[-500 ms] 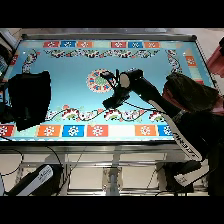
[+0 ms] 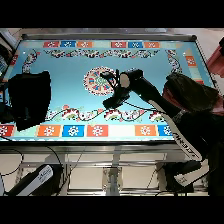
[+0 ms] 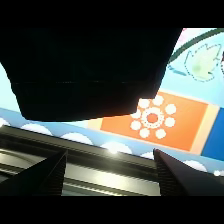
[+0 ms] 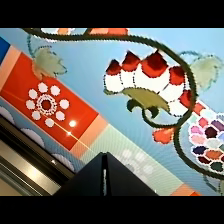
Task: Fold the clothes and pants, and hang the long-sleeved shirts on hangers.
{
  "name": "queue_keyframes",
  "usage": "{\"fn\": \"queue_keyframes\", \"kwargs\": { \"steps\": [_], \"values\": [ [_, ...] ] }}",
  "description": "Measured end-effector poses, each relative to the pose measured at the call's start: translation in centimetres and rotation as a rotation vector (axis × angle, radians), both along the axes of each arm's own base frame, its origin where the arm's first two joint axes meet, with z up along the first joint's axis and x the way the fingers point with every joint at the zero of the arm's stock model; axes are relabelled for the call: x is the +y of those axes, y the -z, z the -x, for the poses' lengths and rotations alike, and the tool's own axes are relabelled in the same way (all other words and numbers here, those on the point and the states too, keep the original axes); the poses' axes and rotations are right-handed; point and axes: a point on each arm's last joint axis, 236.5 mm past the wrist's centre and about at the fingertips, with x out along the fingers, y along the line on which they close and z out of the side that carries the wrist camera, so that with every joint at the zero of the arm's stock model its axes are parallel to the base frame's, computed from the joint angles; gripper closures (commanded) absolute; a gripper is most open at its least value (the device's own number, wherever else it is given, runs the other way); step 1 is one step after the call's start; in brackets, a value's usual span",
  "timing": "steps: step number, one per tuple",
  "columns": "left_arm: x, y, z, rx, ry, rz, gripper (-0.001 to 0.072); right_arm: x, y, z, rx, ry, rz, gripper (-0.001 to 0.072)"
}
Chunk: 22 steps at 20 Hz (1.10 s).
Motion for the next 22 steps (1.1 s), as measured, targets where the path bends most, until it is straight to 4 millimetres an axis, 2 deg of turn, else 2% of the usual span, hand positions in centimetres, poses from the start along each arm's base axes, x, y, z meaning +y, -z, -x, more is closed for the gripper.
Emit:
{"fn": "queue_keyframes", "kwargs": {
  "steps": [9,13,16,22],
  "values": [
    [0.2,-0.1,-0.4,-0.019,0.000,-0.009,0.0081,0.1,0.0,-0.1,-0.006,-0.003,-0.004,0.0692],
    [0.8,0.1,-1.4,-0.045,0.001,-0.026,0.0083,0.1,0.0,-0.1,-0.009,-0.013,-0.004,0.0692],
    [0.7,1.6,-2.1,-0.020,0.029,-0.021,0.0082,0.1,0.0,-0.1,-0.010,-0.015,-0.004,0.0692],
    [-1.5,5.2,-3.3,0.115,0.247,-0.060,0.0082,0.1,0.0,-0.1,-0.011,-0.017,-0.004,0.0692]
  ]
}}
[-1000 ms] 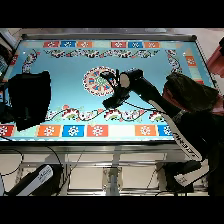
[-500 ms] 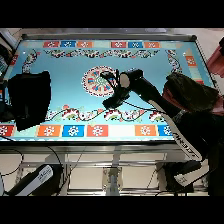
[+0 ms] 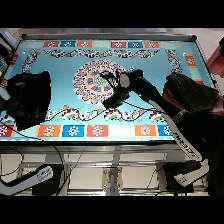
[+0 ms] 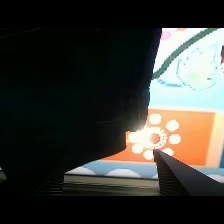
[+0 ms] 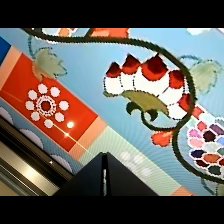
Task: Fold the clothes and pants, and hang the long-sleeved shirts on hangers.
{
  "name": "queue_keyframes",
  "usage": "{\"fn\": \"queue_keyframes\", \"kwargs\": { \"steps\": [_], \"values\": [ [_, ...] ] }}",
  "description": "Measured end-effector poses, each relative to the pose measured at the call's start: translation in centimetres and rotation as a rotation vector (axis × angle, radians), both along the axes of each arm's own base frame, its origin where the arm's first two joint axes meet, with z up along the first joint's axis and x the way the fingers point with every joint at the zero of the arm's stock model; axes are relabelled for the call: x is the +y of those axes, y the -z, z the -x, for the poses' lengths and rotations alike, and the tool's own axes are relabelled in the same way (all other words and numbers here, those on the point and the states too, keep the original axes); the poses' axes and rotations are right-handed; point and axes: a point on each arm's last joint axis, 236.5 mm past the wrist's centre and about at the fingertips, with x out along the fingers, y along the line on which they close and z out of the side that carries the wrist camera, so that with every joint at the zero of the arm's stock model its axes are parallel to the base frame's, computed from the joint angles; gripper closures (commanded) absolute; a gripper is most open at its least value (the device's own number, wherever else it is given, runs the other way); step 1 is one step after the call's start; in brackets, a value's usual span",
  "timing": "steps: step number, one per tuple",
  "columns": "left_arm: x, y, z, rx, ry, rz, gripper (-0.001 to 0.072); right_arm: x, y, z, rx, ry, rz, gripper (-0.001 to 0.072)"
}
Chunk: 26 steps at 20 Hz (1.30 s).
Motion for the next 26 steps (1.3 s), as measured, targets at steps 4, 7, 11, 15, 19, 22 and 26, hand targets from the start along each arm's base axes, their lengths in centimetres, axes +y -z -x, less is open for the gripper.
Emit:
{"fn": "queue_keyframes", "kwargs": {
  "steps": [4,7,11,15,19,22,26],
  "values": [
    [0.3,1.8,0.2,0.095,0.054,-0.082,0.0083,0.0,0.0,0.0,0.000,0.000,0.000,0.0692],
    [0.5,2.8,0.8,0.151,0.050,-0.103,0.0083,0.0,0.0,0.0,0.000,0.000,0.000,0.0692],
    [0.6,3.9,1.3,0.203,0.046,-0.111,0.0087,0.0,0.0,0.0,0.000,-0.001,0.000,0.0692],
    [1.9,4.1,1.5,0.223,0.032,-0.167,0.0104,0.0,0.0,0.0,0.001,-0.001,0.000,0.0691],
    [2.7,4.0,0.5,0.184,0.028,-0.204,0.0104,0.0,0.0,0.0,0.001,-0.001,0.000,0.0692],
    [2.9,4.1,0.0,0.165,0.029,-0.212,0.0158,0.0,0.0,0.0,0.001,-0.001,0.001,0.0691],
    [2.6,5.2,-0.1,0.176,0.027,-0.195,0.0158,0.0,0.0,0.0,0.002,-0.001,0.000,0.0692]
  ]
}}
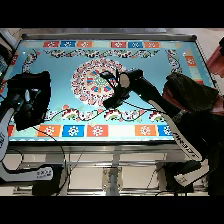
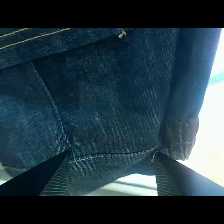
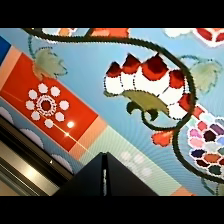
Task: Fold the clothes and pants, and hang the long-sleeved shirts on hangers.
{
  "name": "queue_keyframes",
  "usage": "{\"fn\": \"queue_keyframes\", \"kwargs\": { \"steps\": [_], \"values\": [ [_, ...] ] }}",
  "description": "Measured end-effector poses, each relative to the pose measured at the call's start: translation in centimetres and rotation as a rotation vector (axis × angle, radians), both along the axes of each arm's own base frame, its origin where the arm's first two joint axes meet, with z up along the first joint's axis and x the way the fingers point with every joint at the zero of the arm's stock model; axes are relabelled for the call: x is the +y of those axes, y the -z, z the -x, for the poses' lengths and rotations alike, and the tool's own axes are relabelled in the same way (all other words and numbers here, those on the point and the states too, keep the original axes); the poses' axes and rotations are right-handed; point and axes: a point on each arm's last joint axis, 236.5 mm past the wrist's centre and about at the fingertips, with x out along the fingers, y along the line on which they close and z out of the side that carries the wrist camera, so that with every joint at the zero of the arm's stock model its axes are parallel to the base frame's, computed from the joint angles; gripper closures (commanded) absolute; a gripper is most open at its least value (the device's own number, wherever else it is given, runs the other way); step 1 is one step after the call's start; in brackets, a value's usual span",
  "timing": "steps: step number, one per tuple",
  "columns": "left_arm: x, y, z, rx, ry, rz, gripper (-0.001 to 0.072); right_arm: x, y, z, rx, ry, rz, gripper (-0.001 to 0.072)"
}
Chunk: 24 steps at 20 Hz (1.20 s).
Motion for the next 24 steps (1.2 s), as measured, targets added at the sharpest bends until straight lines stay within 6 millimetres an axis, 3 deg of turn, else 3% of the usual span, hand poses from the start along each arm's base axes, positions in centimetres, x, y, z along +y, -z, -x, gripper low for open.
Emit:
{"fn": "queue_keyframes", "kwargs": {
  "steps": [1,2,4,5,9,12,16,19,20,22,24],
  "values": [
    [-0.2,0.4,0.1,0.006,-0.004,0.010,0.0158,0.0,0.0,0.0,0.000,0.000,0.001,0.0692],
    [-0.5,0.8,0.1,0.013,-0.008,0.022,0.0228,0.0,0.0,0.0,0.000,0.000,0.000,0.0691],
    [-0.9,1.4,0.3,0.024,-0.014,0.038,0.0508,0.0,0.0,0.0,0.000,0.000,0.000,0.0692],
    [-1.0,1.5,0.4,0.028,-0.016,0.043,0.0613,0.0,0.0,0.0,0.001,0.000,0.000,0.0691],
    [-0.5,1.1,0.6,0.033,-0.009,0.023,0.0621,0.0,0.0,0.0,0.000,0.000,0.000,0.0691],
    [-0.2,-0.8,0.4,-0.008,0.000,0.000,0.0622,0.0,0.0,0.0,0.000,0.000,0.000,0.0692],
    [-0.1,-7.3,-1.1,-0.157,0.059,-0.036,0.0624,-0.1,-0.7,-0.1,-0.020,-0.017,-0.004,0.0692],
    [-2.4,-13.8,-2.3,-0.276,0.175,0.023,0.0624,-0.2,-2.8,-0.1,-0.072,-0.086,-0.017,0.0690],
    [-3.8,-15.9,-2.6,-0.308,0.223,0.059,0.0625,-0.2,-3.9,-0.2,-0.103,-0.120,-0.023,0.0640],
    [-7.6,-20.0,-3.1,-0.376,0.337,0.150,0.0625,-0.3,-7.0,-0.4,-0.188,-0.200,-0.043,0.0457],
    [-11.4,-23.3,-3.2,-0.419,0.451,0.223,0.0624,-0.4,-10.4,-0.6,-0.289,-0.281,-0.064,0.0329]
  ]
}}
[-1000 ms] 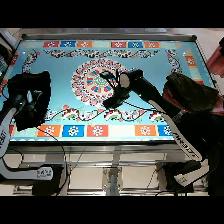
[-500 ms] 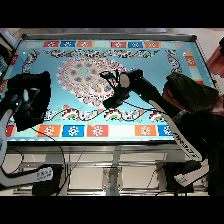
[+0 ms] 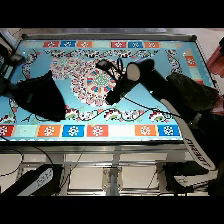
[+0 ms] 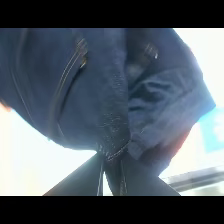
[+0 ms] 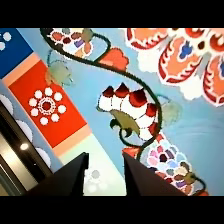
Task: Fold the clothes and pants, and hang the long-sleeved shirts on hangers.
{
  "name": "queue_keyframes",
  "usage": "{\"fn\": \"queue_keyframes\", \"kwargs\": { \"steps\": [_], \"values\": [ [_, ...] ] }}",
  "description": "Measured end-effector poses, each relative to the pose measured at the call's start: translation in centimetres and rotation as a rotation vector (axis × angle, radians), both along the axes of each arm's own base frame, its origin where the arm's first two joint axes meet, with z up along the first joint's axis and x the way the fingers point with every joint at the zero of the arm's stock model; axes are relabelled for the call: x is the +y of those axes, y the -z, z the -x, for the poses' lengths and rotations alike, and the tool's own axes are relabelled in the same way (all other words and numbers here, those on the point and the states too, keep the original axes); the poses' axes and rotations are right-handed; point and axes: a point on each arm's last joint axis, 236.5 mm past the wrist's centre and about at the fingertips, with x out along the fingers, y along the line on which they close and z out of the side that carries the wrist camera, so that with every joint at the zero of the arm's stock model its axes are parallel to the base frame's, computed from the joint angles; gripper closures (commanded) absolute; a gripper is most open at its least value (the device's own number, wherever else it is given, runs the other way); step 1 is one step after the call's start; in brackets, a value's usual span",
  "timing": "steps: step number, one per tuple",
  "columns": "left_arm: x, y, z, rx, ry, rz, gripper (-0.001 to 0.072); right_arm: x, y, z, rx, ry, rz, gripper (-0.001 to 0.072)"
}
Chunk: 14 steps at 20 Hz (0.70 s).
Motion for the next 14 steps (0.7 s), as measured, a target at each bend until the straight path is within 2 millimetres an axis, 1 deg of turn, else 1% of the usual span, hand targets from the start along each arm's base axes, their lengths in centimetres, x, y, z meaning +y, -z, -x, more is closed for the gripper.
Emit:
{"fn": "queue_keyframes", "kwargs": {
  "steps": [1,3,5,7,10,12,14],
  "values": [
    [-2.2,-1.5,0.1,-0.020,0.070,0.022,0.0624,-0.1,-1.6,0.1,-0.050,-0.043,-0.009,0.0323],
    [-6.1,-4.0,0.5,-0.056,0.205,0.045,0.0624,-0.7,-4.7,0.6,-0.149,-0.135,-0.016,0.0279],
    [-9.9,-6.0,1.1,-0.094,0.338,0.059,0.0624,-1.2,-6.9,1.5,-0.213,-0.209,-0.016,0.0277],
    [-13.3,-7.7,1.9,-0.127,0.456,0.068,0.0624,-1.7,-8.1,2.6,-0.234,-0.264,-0.015,0.0277],
    [-17.2,-9.5,3.2,-0.170,0.603,0.073,0.0624,-2.0,-9.0,3.9,-0.238,-0.312,-0.018,0.0277],
    [-18.8,-10.5,4.0,-0.196,0.675,0.071,0.0624,-2.2,-9.1,4.2,-0.239,-0.322,-0.013,0.0277],
    [-19.8,-11.8,4.5,-0.234,0.727,0.065,0.0624,-2.5,-9.2,4.2,-0.242,-0.323,-0.005,0.0267]
  ]
}}
